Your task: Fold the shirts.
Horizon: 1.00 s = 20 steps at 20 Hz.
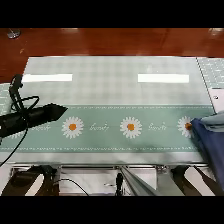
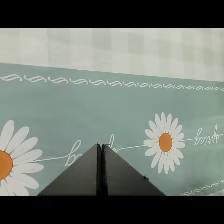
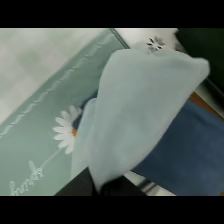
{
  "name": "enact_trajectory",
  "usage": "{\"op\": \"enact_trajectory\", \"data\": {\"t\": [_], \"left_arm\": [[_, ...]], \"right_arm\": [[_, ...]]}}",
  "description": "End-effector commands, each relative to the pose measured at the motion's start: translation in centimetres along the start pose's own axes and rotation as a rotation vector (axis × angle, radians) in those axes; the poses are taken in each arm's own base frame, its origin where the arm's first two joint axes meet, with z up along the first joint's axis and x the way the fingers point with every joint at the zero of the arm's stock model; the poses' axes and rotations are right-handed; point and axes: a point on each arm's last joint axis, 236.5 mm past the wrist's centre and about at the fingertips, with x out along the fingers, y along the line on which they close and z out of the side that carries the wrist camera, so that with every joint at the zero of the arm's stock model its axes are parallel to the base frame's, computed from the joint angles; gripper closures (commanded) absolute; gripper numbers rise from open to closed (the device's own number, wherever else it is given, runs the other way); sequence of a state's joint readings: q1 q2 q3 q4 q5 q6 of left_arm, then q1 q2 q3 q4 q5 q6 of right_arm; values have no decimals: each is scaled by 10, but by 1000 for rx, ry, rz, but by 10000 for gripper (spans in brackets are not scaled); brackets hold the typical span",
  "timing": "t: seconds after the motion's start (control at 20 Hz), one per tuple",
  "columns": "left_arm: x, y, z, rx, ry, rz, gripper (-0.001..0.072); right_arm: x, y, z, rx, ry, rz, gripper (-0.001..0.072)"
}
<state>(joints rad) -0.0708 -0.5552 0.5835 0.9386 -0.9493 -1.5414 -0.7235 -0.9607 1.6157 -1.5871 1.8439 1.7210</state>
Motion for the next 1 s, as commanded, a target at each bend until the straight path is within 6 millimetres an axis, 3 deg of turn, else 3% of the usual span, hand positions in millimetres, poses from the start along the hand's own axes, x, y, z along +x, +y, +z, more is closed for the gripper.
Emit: {"op": "enact_trajectory", "data": {"t": [0.0, 0.1, 0.15, 0.2, 0.25, 0.35, 0.45, 0.5, 0.55, 0.6, 0.7, 0.75, 0.8, 0.9, 0.95], "left_arm": [[0, -1, 1, 13, -6, -4, 669], [0, -1, 2, 13, -8, -4, 669], [0, -1, 2, 13, -8, -4, 669], [0, -1, 2, 13, -8, -4, 669], [0, -1, 2, 13, -7, -4, 669], [0, -1, 2, 11, -8, -3, 669], [-2, -2, 15, 40, -57, -3, 669], [-5, -6, 25, 72, -88, -5, 669], [-10, -13, 40, 100, -121, -10, 669], [-15, -22, 57, 147, -151, -16, 670], [-36, -50, 112, 228, -250, -32, 669], [-48, -68, 140, 254, -296, -48, 670], [-58, -90, 169, 286, -336, -70, 671], [-58, -126, 199, 351, -310, -116, 671], [-45, -130, 199, 390, -244, -103, 671]], "right_arm": [[7, -93, -56, 244, 59, -246, 693], [6, -127, -89, 396, 79, -358, 692], [9, -135, -100, 452, 82, -385, 656], [16, -136, -110, 477, 102, -388, 323], [25, -131, -113, 465, 125, -364, 95], [37, -114, -102, 433, 108, -273, 89], [41, -92, -64, 388, -13, -146, 93], [41, -69, -38, 365, -86, -32, 147], [36, -30, -8, 308, -156, 153, 335], [20, 32, 22, 196, -229, 432, 576], [-33, 142, 50, 57, -280, 905, 626], [-51, 183, 45, -56, -271, 1019, 649], [-56, 221, 32, -210, -260, 1040, 673], [-39, 284, -5, -511, -237, 945, 692], [-14, 305, -23, -658, -230, 835, 692]]}}
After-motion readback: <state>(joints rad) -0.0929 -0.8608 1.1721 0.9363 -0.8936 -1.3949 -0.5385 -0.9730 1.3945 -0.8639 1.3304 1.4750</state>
